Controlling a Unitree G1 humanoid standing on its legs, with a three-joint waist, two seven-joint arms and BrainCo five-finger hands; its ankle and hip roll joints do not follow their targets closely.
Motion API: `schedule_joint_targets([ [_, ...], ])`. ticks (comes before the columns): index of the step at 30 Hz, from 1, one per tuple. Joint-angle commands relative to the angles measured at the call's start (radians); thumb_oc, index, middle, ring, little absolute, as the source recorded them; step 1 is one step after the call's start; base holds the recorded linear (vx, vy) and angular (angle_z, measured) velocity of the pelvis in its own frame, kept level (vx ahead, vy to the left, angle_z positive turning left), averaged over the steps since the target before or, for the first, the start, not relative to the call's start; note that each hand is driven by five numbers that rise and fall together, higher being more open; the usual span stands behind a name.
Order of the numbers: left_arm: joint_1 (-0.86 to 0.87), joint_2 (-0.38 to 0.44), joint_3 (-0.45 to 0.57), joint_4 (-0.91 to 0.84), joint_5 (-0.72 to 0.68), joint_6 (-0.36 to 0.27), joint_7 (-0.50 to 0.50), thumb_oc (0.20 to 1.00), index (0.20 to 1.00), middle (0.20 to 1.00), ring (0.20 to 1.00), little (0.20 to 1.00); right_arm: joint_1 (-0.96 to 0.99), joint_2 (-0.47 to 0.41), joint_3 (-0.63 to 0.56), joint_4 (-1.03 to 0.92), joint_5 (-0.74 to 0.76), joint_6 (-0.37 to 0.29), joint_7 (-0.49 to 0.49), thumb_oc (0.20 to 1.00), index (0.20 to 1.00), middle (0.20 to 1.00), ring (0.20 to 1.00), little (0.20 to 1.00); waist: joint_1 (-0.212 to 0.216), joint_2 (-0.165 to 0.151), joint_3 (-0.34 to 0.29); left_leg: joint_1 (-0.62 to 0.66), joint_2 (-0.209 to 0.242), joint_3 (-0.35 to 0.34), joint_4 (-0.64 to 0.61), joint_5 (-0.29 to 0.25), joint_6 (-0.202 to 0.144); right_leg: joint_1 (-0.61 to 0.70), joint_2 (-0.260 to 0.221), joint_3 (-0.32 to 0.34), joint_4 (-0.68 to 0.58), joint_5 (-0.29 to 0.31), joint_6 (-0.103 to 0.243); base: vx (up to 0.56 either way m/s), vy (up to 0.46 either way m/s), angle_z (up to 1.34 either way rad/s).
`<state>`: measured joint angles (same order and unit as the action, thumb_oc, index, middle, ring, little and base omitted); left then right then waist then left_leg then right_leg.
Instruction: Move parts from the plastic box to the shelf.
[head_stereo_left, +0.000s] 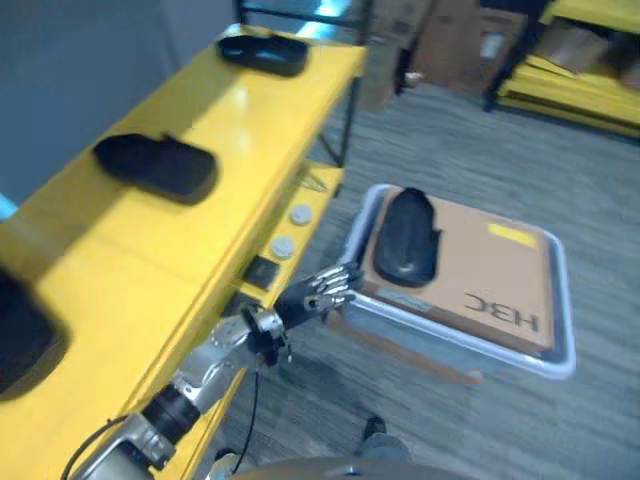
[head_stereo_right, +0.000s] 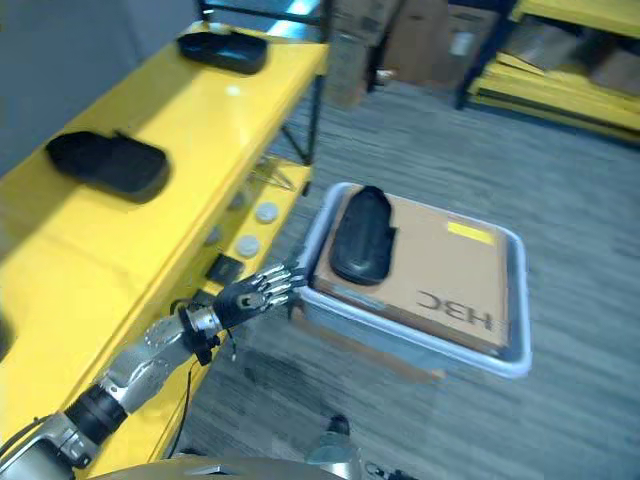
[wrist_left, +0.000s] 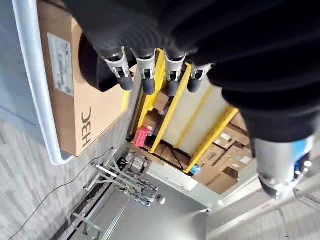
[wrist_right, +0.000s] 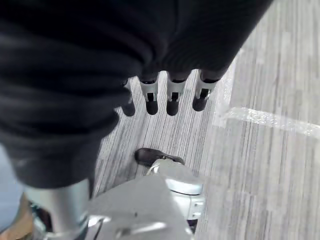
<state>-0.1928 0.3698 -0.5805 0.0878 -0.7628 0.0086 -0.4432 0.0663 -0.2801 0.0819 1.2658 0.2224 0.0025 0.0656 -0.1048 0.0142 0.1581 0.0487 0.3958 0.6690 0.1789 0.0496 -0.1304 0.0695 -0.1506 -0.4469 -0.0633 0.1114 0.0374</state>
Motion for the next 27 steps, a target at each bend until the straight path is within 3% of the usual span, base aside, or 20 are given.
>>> schedule_joint_targets([
  [1, -0.074, -0.036, 0.031, -0.058, 0.061, -0.04, 0.17, 1.0, 1.0, 1.0, 1.0, 1.0, -0.035, -0.011, 0.009, 0.042, -0.097, -0.006, -0.013, 1.0, 1.0, 1.0, 1.0, 1.0, -0.021, 0.019, -0.028, -0.015, -0.092, -0.048, -0.198, 0.12, -0.004, 0.037, -0.096, 0.025, -0.013, 0.001, 0.15, -0.08, -0.359, -0.8],
  [3, -0.054, -0.039, 0.057, -0.007, 0.096, -0.049, 0.194, 1.0, 1.0, 1.0, 1.0, 1.0, -0.03, -0.011, 0.03, 0.009, -0.149, -0.016, -0.028, 1.0, 1.0, 1.0, 1.0, 1.0, -0.014, 0.023, -0.019, -0.02, -0.1, -0.104, -0.171, 0.131, -0.015, 0.037, -0.08, 0.047, -0.015, -0.005, 0.134, 0.01, -0.134, -0.43],
  [4, -0.028, -0.033, 0.079, 0.041, 0.119, -0.06, 0.231, 1.0, 1.0, 1.0, 1.0, 1.0, -0.024, -0.011, 0.057, -0.024, -0.16, -0.035, -0.047, 1.0, 1.0, 1.0, 1.0, 1.0, 0.002, 0.025, -0.011, -0.037, -0.123, -0.199, -0.153, 0.134, -0.019, 0.031, -0.066, 0.088, -0.018, -0.01, 0.123, -0.04, -0.139, -0.58],
  [5, -0.002, -0.026, 0.108, 0.084, 0.17, -0.071, 0.258, 1.0, 1.0, 1.0, 1.0, 1.0, -0.018, -0.015, 0.075, -0.051, -0.14, -0.085, -0.067, 1.0, 1.0, 1.0, 1.0, 1.0, 0.02, 0.023, -0.006, -0.069, -0.161, -0.29, -0.141, 0.128, 0.005, 0.01, -0.061, 0.127, -0.024, 0.006, 0.11, -0.04, -0.174, -0.67],
  [7, 0.051, -0.014, 0.161, 0.164, 0.194, -0.079, 0.294, 1.0, 1.0, 1.0, 1.0, 1.0, -0.016, -0.034, 0.096, -0.137, -0.11, -0.165, -0.138, 1.0, 1.0, 1.0, 1.0, 1.0, 0.05, 0.023, -0.005, -0.06, -0.235, -0.436, -0.188, 0.069, 0.03, -0.018, -0.053, 0.193, -0.024, 0.007, 0.107, -0.02, -0.136, -0.76],
  [10, 0.103, -0.024, 0.211, 0.286, 0.246, -0.089, 0.307, 1.0, 1.0, 1.0, 1.0, 1.0, -0.007, -0.064, 0.089, -0.305, -0.087, -0.246, -0.222, 1.0, 1.0, 1.0, 1.0, 1.0, 0.05, 0.018, -0.011, -0.03, -0.298, -0.501, -0.24, 0.032, 0.059, -0.049, -0.031, 0.243, -0.024, 0.01, 0.106, -0.01, -0.068, -1.04],
  [14, 0.136, -0.051, 0.211, 0.438, 0.396, -0.105, 0.373, 1.0, 1.0, 1.0, 1.0, 1.0, 0.01, -0.104, 0.078, -0.477, -0.108, -0.354, -0.264, 1.0, 1.0, 1.0, 1.0, 1.0, 0.029, 0.006, -0.021, -0.027, -0.313, -0.52, -0.252, 0.031, 0.067, -0.068, 0.008, 0.29, -0.024, 0.002, 0.092, 0.02, 0.062, -0.22],
  [16, 0.151, -0.089, 0.211, 0.598, 0.487, -0.098, 0.395, 1.0, 1.0, 1.0, 1.0, 1.0, 0.007, -0.14, 0.037, -0.706, -0.091, -0.37, -0.314, 1.0, 1.0, 1.0, 1.0, 1.0, 0.0, -0.009, -0.016, -0.036, -0.315, -0.506, -0.246, 0.03, 0.072, -0.08, 0.027, 0.311, -0.024, 0.001, 0.084, 0.0, 0.128, -0.23],
  [18, 0.161, -0.111, 0.229, 0.705, 0.543, -0.12, 0.413, 1.0, 1.0, 1.0, 1.0, 1.0, 0.006, -0.15, 0.009, -0.865, -0.142, -0.338, -0.337, 1.0, 1.0, 1.0, 1.0, 1.0, -0.016, -0.014, -0.008, -0.032, -0.322, -0.502, -0.251, 0.023, 0.081, -0.085, 0.035, 0.321, -0.024, -0.001, 0.082, 0.03, 0.118, -0.09],
  [22, 0.178, -0.144, 0.243, 0.813, 0.524, -0.122, 0.432, 1.0, 1.0, 1.0, 1.0, 1.0, -0.051, -0.173, -0.004, -0.951, -0.173, -0.287, -0.408, 1.0, 1.0, 1.0, 1.0, 1.0, -0.008, -0.016, 0.004, -0.032, -0.339, -0.508, -0.256, 0.013, 0.093, -0.095, 0.043, 0.326, -0.024, -0.005, 0.081, 0.05, 0.111, -0.08],
  [25, 0.188, -0.16, 0.223, 0.86, 0.558, -0.145, 0.416, 1.0, 1.0, 1.0, 1.0, 1.0, -0.153, -0.223, -0.009, -0.937, -0.159, -0.216, -0.446, 1.0, 1.0, 1.0, 1.0, 1.0, 0.022, -0.018, 0.024, -0.048, -0.356, -0.525, -0.26, 0.009, 0.099, -0.115, 0.051, 0.321, -0.024, -0.004, 0.078, 0.02, 0.092, 0.0],
  [27, 0.141, -0.151, 0.193, 0.886, 0.542, -0.174, 0.399, 1.0, 1.0, 1.0, 1.0, 1.0, -0.382, -0.297, 0.02, -0.852, -0.157, -0.105, -0.502, 1.0, 1.0, 1.0, 1.0, 1.0, 0.074, -0.019, 0.088, -0.104, -0.371, -0.56, -0.253, 0.018, 0.102, -0.156, 0.043, 0.314, -0.024, 0.013, 0.076, -0.21, 0.071, 0.02],
])
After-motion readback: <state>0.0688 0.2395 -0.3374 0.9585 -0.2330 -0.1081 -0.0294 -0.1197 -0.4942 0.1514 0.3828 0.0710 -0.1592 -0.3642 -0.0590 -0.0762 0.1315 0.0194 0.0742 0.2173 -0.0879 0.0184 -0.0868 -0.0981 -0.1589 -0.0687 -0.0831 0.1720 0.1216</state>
